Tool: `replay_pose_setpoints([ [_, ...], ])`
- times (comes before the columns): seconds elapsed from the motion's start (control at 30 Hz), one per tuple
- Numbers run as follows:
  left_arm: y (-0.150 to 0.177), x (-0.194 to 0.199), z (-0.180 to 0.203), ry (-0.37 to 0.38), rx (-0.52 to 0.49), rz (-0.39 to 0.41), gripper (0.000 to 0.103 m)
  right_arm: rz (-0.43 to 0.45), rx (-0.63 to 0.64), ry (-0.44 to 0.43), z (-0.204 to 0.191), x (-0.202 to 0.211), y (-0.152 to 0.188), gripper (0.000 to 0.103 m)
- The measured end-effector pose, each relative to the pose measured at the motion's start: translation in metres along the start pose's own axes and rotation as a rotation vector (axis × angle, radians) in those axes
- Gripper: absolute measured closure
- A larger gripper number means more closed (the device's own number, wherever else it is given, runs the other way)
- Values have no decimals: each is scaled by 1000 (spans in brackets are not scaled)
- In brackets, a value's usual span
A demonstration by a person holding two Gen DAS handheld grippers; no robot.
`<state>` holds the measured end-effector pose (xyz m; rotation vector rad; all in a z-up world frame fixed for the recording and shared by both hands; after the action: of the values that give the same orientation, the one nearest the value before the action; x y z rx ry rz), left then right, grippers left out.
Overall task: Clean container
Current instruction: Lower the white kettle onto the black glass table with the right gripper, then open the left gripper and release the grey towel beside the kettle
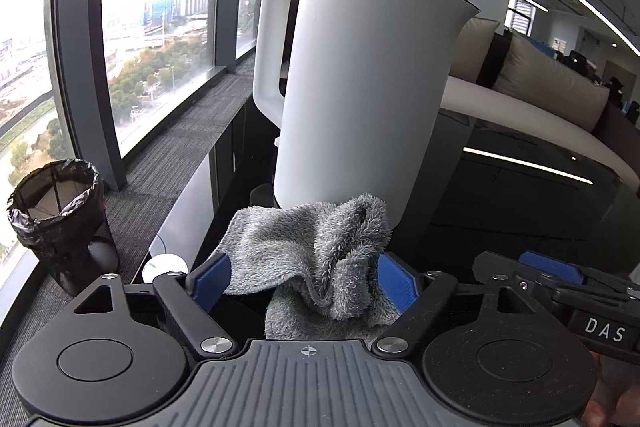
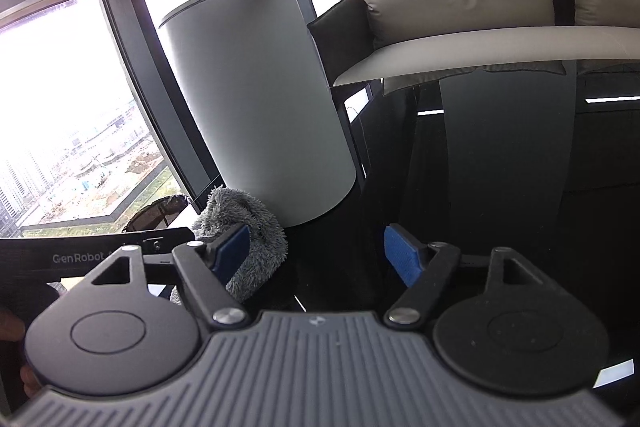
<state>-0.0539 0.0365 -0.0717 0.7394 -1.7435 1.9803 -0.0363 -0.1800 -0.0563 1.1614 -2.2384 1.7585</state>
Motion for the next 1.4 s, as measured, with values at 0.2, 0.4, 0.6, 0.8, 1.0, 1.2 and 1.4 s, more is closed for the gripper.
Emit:
replay_pose_setpoints([
  [0.2,0,10,-5,-8,-10,23,1,2,14,4,-11,6,4,13],
  [0.4,3,15,-17,-6,15,-3,1,12,11,34,-12,16,5,4],
  [0.6,4,30,-19,-26,-24,0,1,8,19,67,-18,28,2,1],
  [0.8,6,41,-28,-61,-38,12,1,10,30,91,-30,36,3,1],
  [1.0,11,49,-37,-64,-27,22,1,-5,34,110,-38,39,11,1],
  [1.2,15,56,-43,-63,-31,27,1,-6,41,115,-47,43,18,1],
  [1.4,18,63,-46,-61,-34,45,1,-9,47,132,-52,46,24,1],
])
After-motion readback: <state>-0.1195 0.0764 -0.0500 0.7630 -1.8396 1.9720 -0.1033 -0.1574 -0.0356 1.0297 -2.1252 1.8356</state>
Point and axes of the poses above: each gripper's, at about its wrist camera, not at the fingertips, and x roughly against the way its jaws point, z to its right, y to its underside, the point moved 8 cm from there along -x, roughly the way its jaws point, and after that the axes turned 1 degree about -z, right-handed, at the moved point
